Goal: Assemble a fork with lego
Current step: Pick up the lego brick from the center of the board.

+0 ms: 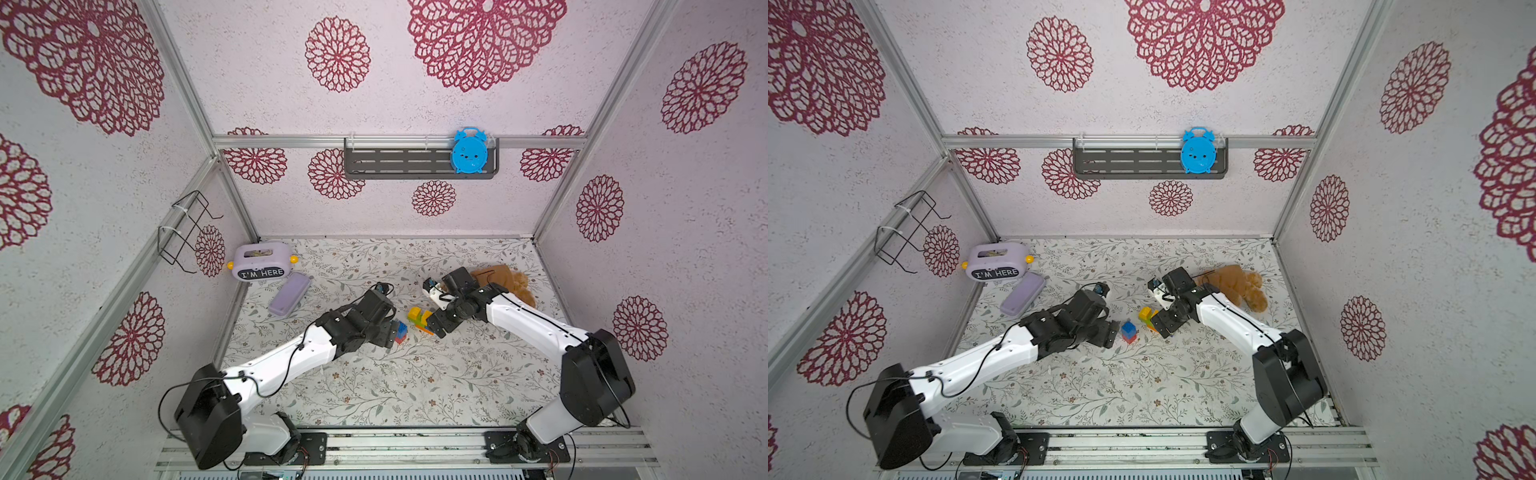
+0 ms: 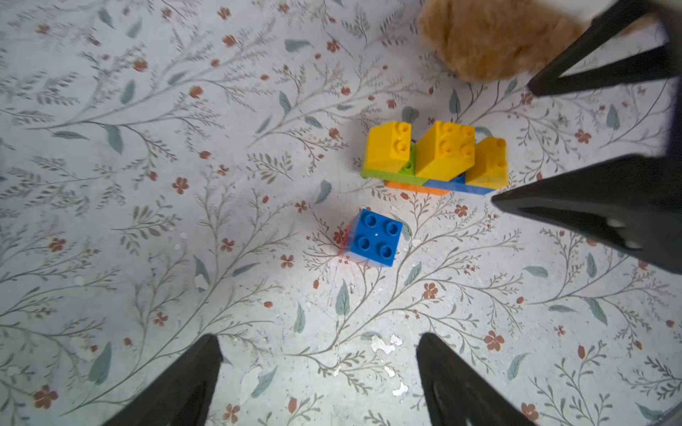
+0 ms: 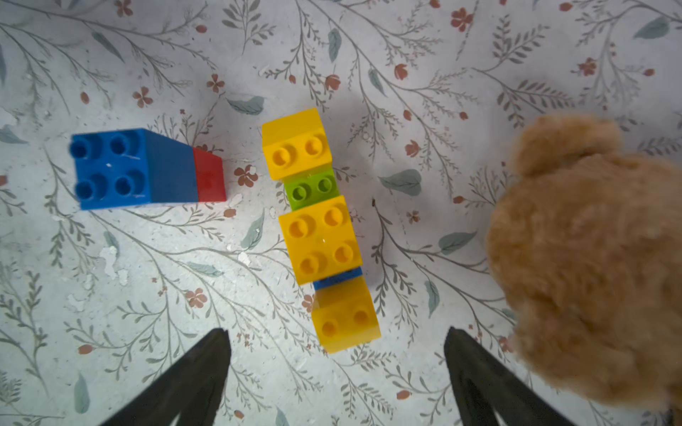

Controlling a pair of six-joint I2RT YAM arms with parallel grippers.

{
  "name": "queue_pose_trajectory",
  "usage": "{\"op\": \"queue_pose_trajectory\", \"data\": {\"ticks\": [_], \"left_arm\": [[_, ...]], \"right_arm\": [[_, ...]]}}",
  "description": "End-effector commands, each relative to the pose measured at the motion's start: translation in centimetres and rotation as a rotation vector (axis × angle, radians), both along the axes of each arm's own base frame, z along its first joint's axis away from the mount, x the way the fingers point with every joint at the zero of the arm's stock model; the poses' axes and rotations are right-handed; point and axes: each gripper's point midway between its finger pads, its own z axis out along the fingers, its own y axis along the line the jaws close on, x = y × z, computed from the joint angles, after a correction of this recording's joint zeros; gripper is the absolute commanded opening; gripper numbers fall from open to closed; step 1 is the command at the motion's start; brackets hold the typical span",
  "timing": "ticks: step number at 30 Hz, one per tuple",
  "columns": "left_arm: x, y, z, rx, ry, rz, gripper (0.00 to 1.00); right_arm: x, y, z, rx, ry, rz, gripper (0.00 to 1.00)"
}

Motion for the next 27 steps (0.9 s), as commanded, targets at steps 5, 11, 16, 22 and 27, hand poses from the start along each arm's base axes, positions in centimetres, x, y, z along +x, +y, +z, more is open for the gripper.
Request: {"op": "queue_pose_trajectory", "data": {"ticks": [5,11,16,22,27], "left_arm": [[1.3,4.6,2.8,-0.075,-0.163,0.135,0.97],[0.7,6.4,2.7,-0.066,-0.180,0.163,0.97],[0.5,7.5,2.7,-0.051,-0.191,0.186,0.97],[0.3,8.1,2.9,-0.046,-0.201,0.197,0.97],[0.4,8.5,2.7,-0.029,-0.195,0.207,0.97]], "right_arm": [[1.3,1.7,-1.8,-0.081,0.012,0.140,0.81],[1.7,2.5,-3.7,-0.108,0.053,0.178,0.67],[1.3,2.9,-4.7,-0.122,0.078,0.190,0.59],[1.2,2.9,-5.3,-0.138,0.088,0.181,0.52],[1.3,3.1,-5.2,-0.136,0.080,0.163,0.47]]}}
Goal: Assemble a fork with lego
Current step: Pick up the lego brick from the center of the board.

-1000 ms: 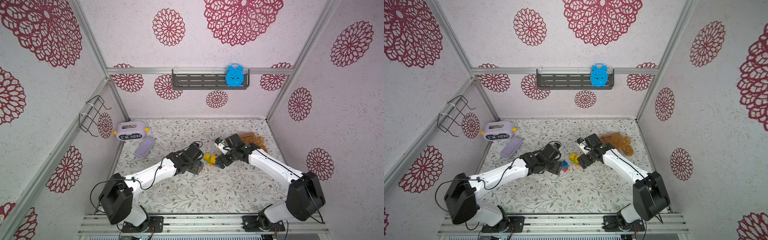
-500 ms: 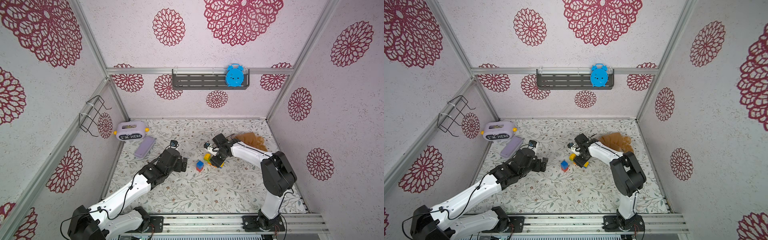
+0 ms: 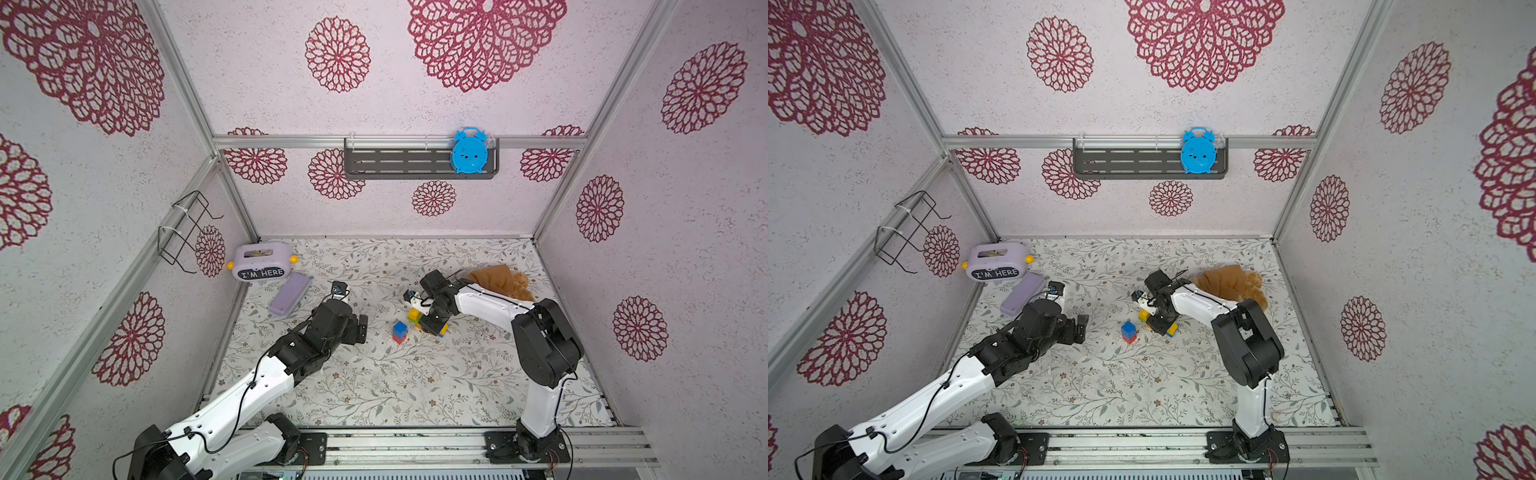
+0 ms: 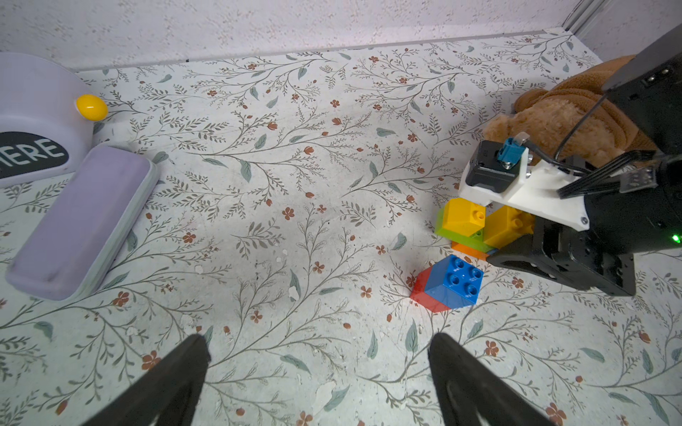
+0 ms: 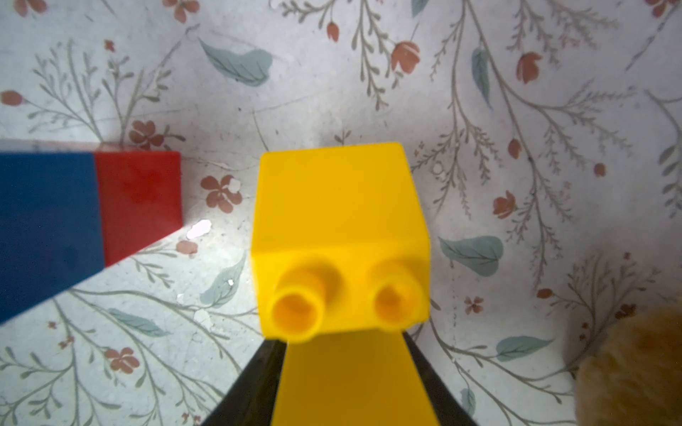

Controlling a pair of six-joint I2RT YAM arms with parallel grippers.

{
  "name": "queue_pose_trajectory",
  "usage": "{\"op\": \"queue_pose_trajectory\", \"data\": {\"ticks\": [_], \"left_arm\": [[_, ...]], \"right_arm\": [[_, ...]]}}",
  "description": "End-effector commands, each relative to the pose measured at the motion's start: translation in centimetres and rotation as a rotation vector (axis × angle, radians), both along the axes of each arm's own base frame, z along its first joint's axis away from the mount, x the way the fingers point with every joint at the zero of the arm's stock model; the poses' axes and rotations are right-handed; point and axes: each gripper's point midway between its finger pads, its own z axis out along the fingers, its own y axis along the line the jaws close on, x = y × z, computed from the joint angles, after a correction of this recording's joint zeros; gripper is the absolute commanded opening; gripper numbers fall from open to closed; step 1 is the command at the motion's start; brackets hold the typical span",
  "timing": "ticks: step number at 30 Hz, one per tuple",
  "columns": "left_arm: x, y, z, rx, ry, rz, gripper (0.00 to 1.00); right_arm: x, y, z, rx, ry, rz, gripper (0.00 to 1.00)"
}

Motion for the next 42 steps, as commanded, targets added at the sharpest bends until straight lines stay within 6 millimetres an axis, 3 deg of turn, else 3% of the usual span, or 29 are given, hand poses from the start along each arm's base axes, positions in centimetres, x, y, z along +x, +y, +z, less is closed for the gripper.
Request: {"op": "queue_pose_trajectory", "data": {"ticks": [1,17,22,30,35,39,42], "left_arm": [[0.1,0.8,-0.2,0.027,-0.005,0.021,0.97],[0.0,1.1,-0.1,0.042,-0.005,0.023,0.97],[-0.1,1.4,-0.2,0.053,0.001,0.030,0.97],[-1.3,1.6,0.3,0.045,-0.005,-0.012,0.97],[-3.1,0.9,0.8,0.048,-0.033,-0.158,0.97],[-5.3,-1.3,0.7,0.020,-0.103,-0.383,0.97],[-6.3,-1.7,0.7,0.005,-0.171,-0.459,0.97]], "right_arm": [[0.2,0.3,0.5,-0.002,-0.007,-0.020,0.46],[0.6,1.1,0.1,0.007,-0.003,-0.079,0.44],[0.8,1.2,0.8,0.013,-0.016,-0.088,0.36],[0.4,0.6,6.6,0.080,-0.079,-0.164,0.27],[-0.8,0.3,10.6,0.104,-0.089,-0.193,0.26],[-1.9,1.8,12.2,0.131,-0.067,-0.215,0.26],[-2.4,3.0,12.3,0.131,-0.056,-0.216,0.26]]}}
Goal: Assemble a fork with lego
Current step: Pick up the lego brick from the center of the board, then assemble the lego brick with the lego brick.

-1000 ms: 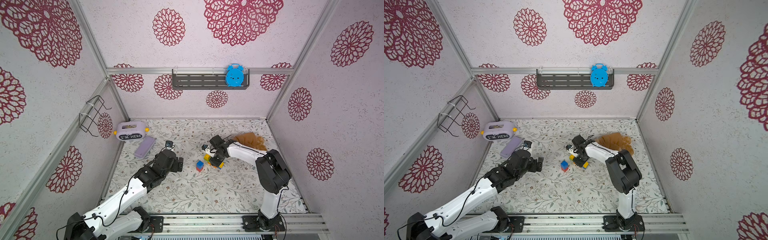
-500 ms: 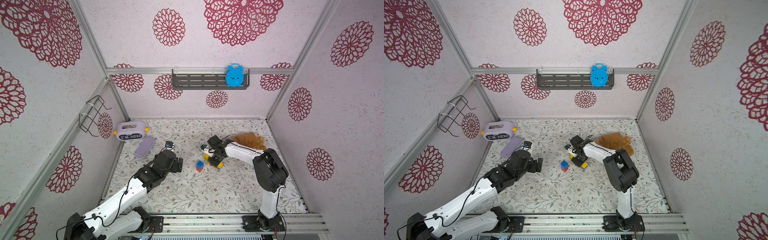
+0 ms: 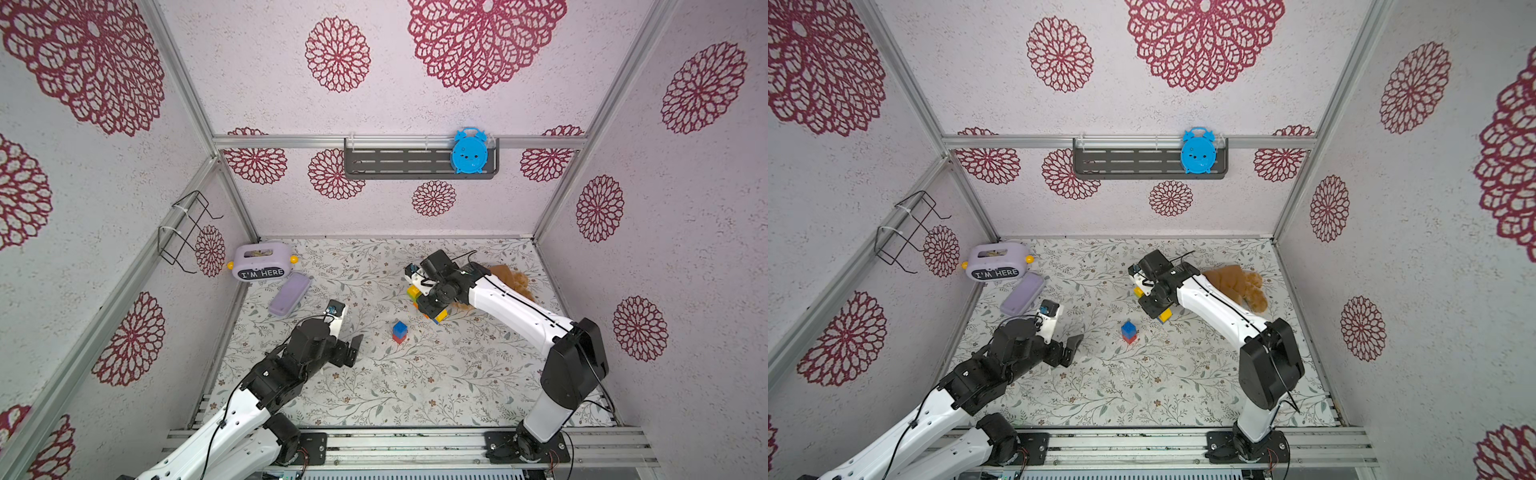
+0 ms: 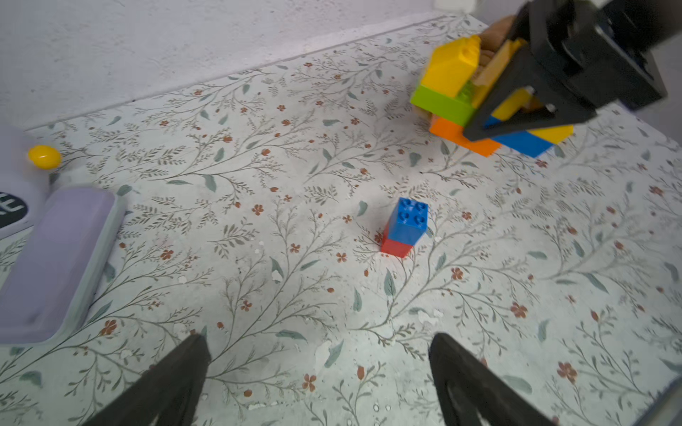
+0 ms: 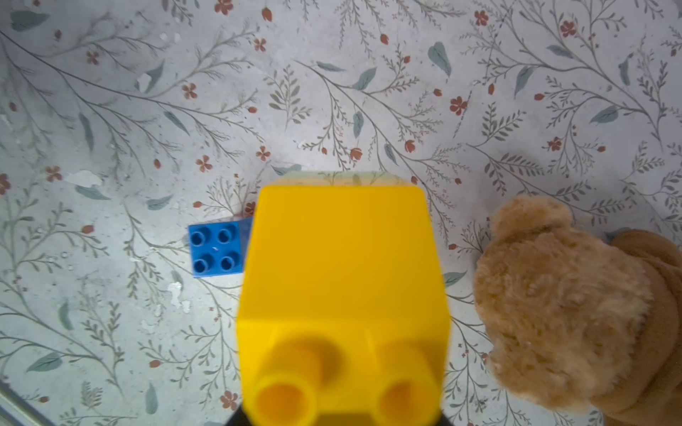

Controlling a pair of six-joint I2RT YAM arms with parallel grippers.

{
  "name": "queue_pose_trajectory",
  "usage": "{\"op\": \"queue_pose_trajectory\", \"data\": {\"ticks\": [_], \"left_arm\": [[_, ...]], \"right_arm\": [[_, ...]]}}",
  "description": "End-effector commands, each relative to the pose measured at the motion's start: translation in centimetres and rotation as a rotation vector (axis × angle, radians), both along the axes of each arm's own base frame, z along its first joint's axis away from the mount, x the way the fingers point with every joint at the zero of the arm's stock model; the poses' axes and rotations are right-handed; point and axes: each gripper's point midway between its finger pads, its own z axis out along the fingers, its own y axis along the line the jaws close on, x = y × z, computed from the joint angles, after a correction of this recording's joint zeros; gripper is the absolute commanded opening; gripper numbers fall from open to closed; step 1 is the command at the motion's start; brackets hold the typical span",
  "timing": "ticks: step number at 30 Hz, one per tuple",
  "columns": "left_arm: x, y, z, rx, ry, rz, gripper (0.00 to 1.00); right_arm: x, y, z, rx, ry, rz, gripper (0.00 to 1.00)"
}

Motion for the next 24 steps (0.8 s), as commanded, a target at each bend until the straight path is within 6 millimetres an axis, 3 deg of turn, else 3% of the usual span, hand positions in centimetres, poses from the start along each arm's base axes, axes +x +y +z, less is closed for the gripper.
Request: {"op": "queue_pose_trajectory", "data": {"ticks": [1,11,24], "left_arm": [[-1.1,-1.7,0.7,-0.018,-0.094,-0.166,0.97],[-1.1,-0.9,-0.1,0.008,-0.135,-0.149,0.97],[-1.0,-1.5,-0.4,0.010,-0.129,-0.174,0.97]], "right_arm": [[-1.6,0.7,0.3,-0.019,0.046,-0.027,0.26],[-1.8,4.7,-1.2,-0.049,0.075,0.011,0.26],[-2.1,5.9,-2.5,-0.065,0.113,0.025,0.26]]}}
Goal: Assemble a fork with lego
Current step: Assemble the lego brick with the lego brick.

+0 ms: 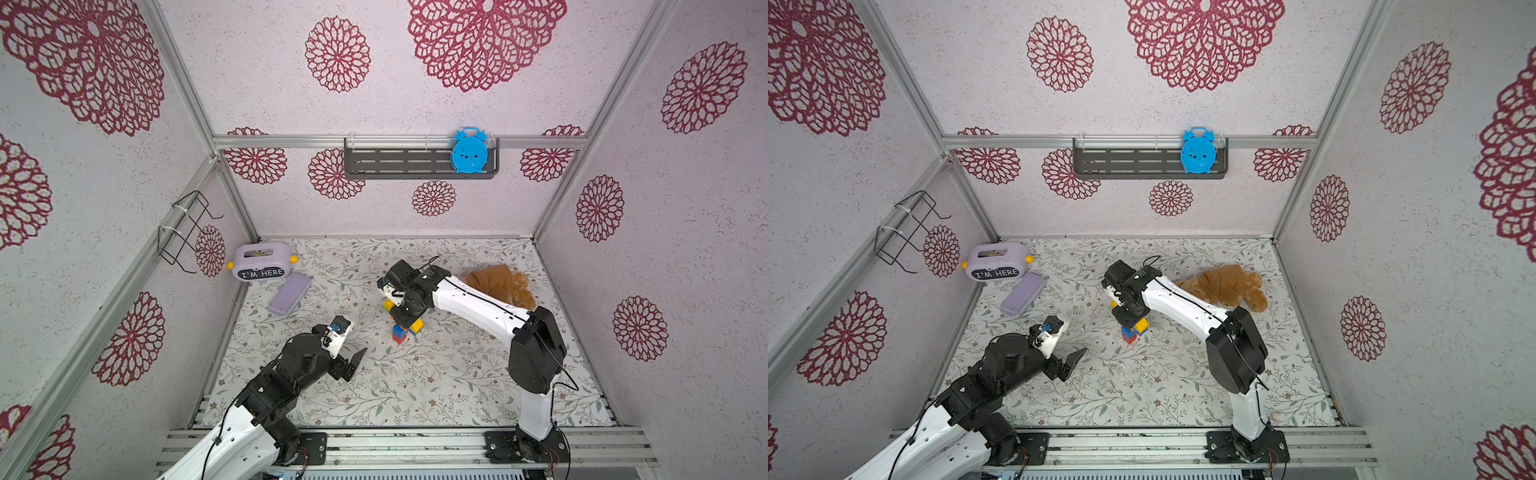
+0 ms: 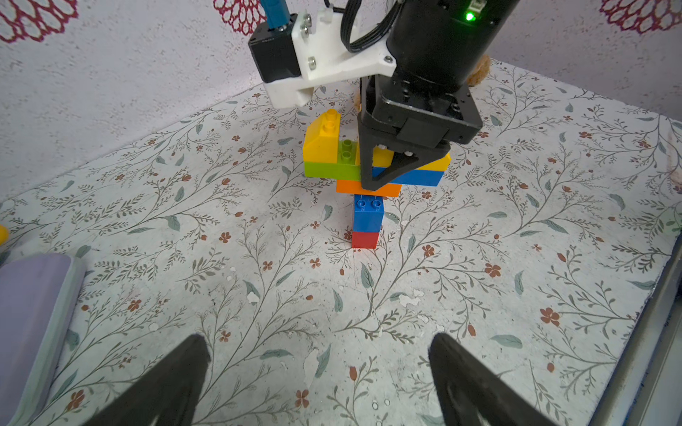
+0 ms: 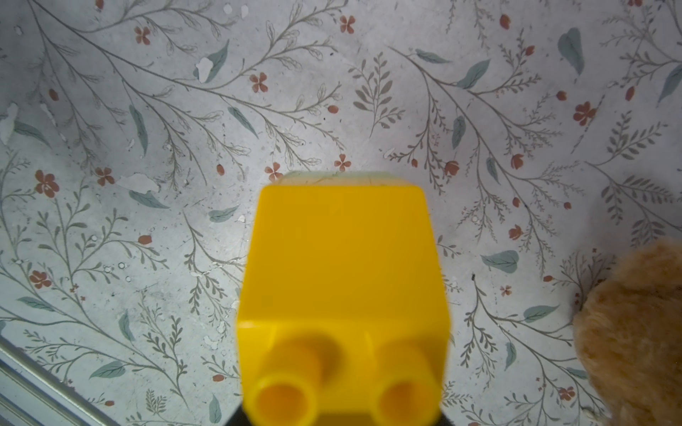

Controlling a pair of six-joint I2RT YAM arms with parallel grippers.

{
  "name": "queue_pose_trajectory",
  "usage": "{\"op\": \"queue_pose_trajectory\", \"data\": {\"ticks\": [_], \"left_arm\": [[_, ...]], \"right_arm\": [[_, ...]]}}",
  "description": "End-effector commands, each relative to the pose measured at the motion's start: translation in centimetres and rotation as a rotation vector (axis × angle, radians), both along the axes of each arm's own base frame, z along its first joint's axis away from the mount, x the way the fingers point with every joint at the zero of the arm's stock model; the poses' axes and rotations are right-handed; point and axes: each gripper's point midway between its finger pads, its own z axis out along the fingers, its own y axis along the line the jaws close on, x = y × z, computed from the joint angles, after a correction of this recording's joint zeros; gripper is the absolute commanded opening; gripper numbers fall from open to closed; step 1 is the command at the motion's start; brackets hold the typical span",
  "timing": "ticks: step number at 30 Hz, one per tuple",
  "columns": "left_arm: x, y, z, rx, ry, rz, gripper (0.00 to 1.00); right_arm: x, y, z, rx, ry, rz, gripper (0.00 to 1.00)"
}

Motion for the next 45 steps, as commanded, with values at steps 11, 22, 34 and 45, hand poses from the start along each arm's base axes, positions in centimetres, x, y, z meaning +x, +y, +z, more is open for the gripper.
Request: {"op": "queue_pose_trajectory", "data": {"ticks": [11,22,34,45], "left_arm": [[0.3,-0.3,0.1,-0.005,-0.020,-0.012,0.97],[0.3,-0.4,-0.1,0.005,-0.013,-0.017,0.97],[0.3,-0.4,-0.3,0.012,-0.009,-0.021,0.97],[0.4,-0.6,-0.4,0.017,-0.006,-0.026,0.97]], "right_arm": [[-0.6,0.8,-0.2,0.007,0.027,0.004,0.27],[-1.0,0.6,-0.1,-0.007,0.040,0.013,0.27],[-1.3,0.8,0.5,0.013,0.039,0.025,0.27],[-0.5,0.3,2.5,0.014,-0.030,0.012,0.27]]}}
